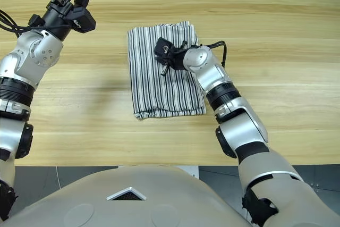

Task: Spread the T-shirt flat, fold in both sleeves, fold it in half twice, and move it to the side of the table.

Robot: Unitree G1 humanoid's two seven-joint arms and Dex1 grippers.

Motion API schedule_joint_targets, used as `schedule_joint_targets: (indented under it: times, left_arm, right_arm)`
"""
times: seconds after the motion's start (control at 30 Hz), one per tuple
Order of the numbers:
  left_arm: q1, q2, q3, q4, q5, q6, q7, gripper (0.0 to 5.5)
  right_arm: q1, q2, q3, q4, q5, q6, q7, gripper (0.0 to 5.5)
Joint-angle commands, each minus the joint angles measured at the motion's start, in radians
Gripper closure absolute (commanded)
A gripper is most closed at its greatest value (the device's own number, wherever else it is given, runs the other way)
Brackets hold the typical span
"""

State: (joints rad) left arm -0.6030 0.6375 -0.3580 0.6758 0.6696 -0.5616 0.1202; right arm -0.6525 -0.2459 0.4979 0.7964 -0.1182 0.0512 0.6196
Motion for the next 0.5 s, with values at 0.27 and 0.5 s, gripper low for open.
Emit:
schedule_joint_targets:
  times: [0.27, 0.5]
  left_arm:
    - [0.019, 0.006, -0.001, -0.035, -0.048, -0.086, -0.085, 4.65]
    - [0.085, 0.036, -0.054, -0.066, -0.059, -0.199, -0.214, 4.49]
  right_arm:
    - [0.063, -0.013, -0.264, -0.128, 0.181, -0.115, 0.009, 4.84]
    - [0.219, -0.272, -0.347, -0.45, 0.216, -0.087, 0.235, 4.76]
